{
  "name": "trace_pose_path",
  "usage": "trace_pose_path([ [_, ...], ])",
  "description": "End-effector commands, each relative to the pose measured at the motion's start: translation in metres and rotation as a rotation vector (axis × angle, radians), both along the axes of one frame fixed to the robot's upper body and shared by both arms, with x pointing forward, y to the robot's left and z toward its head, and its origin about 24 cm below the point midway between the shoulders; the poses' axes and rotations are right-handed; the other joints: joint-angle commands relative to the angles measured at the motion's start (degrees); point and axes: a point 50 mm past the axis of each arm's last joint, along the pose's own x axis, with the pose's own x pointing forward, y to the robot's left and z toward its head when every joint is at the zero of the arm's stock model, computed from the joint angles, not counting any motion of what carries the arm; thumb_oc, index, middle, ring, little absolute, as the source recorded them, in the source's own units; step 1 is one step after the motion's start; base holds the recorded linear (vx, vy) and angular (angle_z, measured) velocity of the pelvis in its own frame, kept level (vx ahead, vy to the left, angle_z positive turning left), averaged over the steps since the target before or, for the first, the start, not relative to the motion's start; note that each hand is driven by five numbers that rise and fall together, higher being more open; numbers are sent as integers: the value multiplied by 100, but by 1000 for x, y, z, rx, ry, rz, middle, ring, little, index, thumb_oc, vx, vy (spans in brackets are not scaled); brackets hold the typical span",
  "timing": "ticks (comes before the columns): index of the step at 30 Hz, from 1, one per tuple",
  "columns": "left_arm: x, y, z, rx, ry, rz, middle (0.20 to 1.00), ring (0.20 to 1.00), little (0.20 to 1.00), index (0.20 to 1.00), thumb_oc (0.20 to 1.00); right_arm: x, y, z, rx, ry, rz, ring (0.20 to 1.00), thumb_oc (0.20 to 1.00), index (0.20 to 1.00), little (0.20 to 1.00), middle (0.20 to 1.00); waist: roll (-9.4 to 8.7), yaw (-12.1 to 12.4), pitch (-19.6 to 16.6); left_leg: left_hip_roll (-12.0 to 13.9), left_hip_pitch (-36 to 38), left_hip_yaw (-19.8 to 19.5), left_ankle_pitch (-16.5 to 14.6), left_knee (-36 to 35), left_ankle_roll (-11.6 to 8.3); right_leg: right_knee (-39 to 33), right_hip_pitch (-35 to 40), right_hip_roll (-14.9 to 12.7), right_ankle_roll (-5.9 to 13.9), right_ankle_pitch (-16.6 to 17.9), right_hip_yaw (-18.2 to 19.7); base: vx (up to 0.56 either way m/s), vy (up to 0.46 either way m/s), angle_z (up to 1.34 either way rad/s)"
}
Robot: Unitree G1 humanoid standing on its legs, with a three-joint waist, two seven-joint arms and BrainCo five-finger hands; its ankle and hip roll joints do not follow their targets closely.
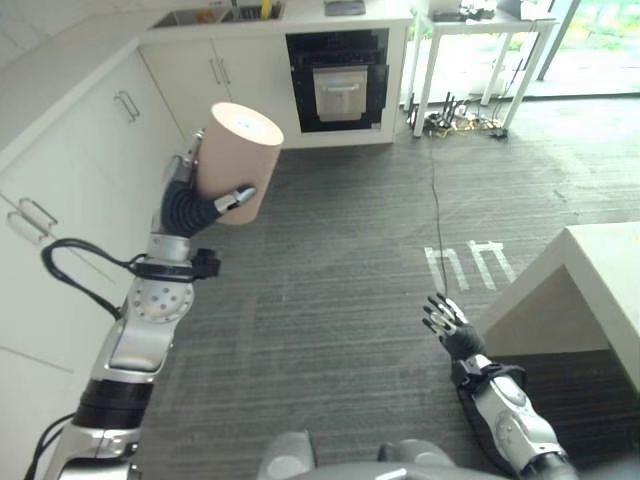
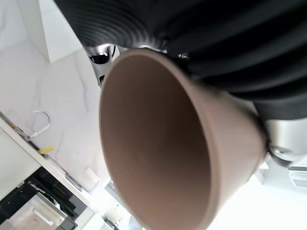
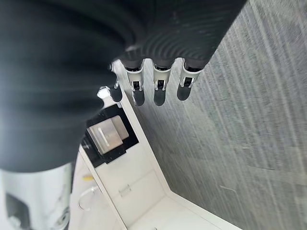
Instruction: Place the dishes in the dishwasher.
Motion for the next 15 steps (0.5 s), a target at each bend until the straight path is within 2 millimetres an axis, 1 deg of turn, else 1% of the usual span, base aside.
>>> trace_pose_path([
  [1, -7, -2, 26, 14, -127, -51, 200, 200, 200, 200, 200, 11, 4, 8, -34, -65, 26, 1000, 1000, 1000, 1000, 1000, 296, 184, -273, -437, 185, 48, -53, -1894, 435, -712, 659, 516, 292, 356, 306, 589, 114, 33],
  [3, -12, -2, 24, 14, -125, -62, 200, 200, 200, 200, 200, 3, 3, -5, -54, -1, 12, 1000, 1000, 1000, 1000, 1000, 339, 368, -293, -481, 93, -100, 428, -2800, 303, -867, 966, 600, 290, 269, 402, 552, 134, -12],
  [4, -14, -1, 24, 15, -124, -68, 200, 200, 200, 200, 200, -3, 1, -13, -62, 37, 2, 1000, 1000, 1000, 1000, 1000, 352, 447, -303, -500, 46, -171, 574, -3169, 247, -910, 1089, 629, 279, 225, 455, 652, 210, -20],
  [5, -16, -1, 23, 16, -123, -74, 200, 200, 200, 200, 200, -15, -5, -30, -85, 107, -16, 1000, 1000, 1000, 1000, 1000, 344, 524, -326, -522, 20, -153, 634, -3576, 184, -918, 1229, 639, 268, 125, 503, 662, 266, -29],
  [6, -16, -2, 23, 17, -124, -77, 200, 200, 200, 200, 200, -23, -8, -40, -96, 156, -28, 1000, 1000, 1000, 1000, 1000, 347, 528, -349, -507, 24, -41, 588, -3609, 183, -880, 1272, 634, 271, 46, 494, 734, 373, -23],
  [7, -14, -4, 23, 24, -125, -81, 200, 200, 200, 200, 200, -33, -9, -52, -108, 219, -47, 1000, 1000, 1000, 1000, 1000, 317, 537, -437, -515, 110, 94, 480, -3534, 286, -805, 1292, 570, 338, -76, 482, 667, 409, -30],
  [8, -13, -5, 24, 35, -126, -86, 200, 200, 200, 200, 200, -40, -9, -60, -116, 274, -69, 1000, 1000, 1000, 1000, 1000, 268, 626, -532, -560, 182, -126, 430, -3481, 354, -759, 1342, 477, 423, -173, 448, 608, 400, -22],
  [9, -14, -5, 25, 42, -122, -92, 200, 200, 200, 200, 200, -45, -11, -66, -119, 302, -92, 1000, 1000, 1000, 1000, 1000, 247, 660, -571, -582, 230, -203, 321, -3384, 421, -641, 1363, 410, 472, -287, 416, 646, 448, -41],
  [10, -13, -6, 25, 61, -100, -108, 200, 200, 200, 200, 200, -61, -20, -78, -115, 374, -155, 1000, 1000, 1000, 1000, 1000, 125, 732, -699, -722, 295, -225, 35, -3165, 620, -450, 1447, 226, 637, -131, 299, 511, 384, -36],
  [11, -12, -7, 25, 72, -90, -123, 200, 200, 200, 200, 200, -67, -22, -82, -100, 402, -192, 1000, 1000, 1000, 1000, 1000, 61, 754, -757, -784, 317, -168, -67, -3116, 713, -288, 1449, 114, 762, 131, 210, 584, 496, -37],
  [12, -8, -13, 27, 108, -77, -144, 200, 200, 200, 200, 200, -80, -26, -89, -69, 441, -255, 1000, 1000, 1000, 1000, 1000, -69, 733, -851, -965, 447, -40, -324, -3072, 956, 514, 1308, -108, 1129, 939, 103, 397, 387, -7],
  [13, -7, -15, 29, 117, -80, -146, 200, 200, 200, 200, 200, -84, -27, -91, -74, 449, -264, 1000, 1000, 1000, 1000, 1000, -49, 712, -892, -984, 479, -27, -407, -3045, 1041, 865, 1198, -66, 1233, 1272, 146, 391, 379, 9],
  [14, -5, -16, 32, 123, -79, -145, 200, 200, 200, 200, 200, -89, -28, -93, -83, 454, -267, 1000, 1000, 1000, 1000, 1000, -73, 686, -905, -1060, 555, -16, -527, -3011, 1134, 1399, 1052, -45, 1371, 1555, 192, 420, 368, 31],
  [15, -2, -15, 36, 129, -65, -133, 200, 200, 200, 200, 200, -100, -31, -98, -92, 475, -275, 1000, 1000, 1000, 1000, 1000, 95, 604, -941, -1027, 831, -45, -716, -3033, 1256, 2523, 412, 59, 1431, 2124, 187, 388, 322, 29],
])
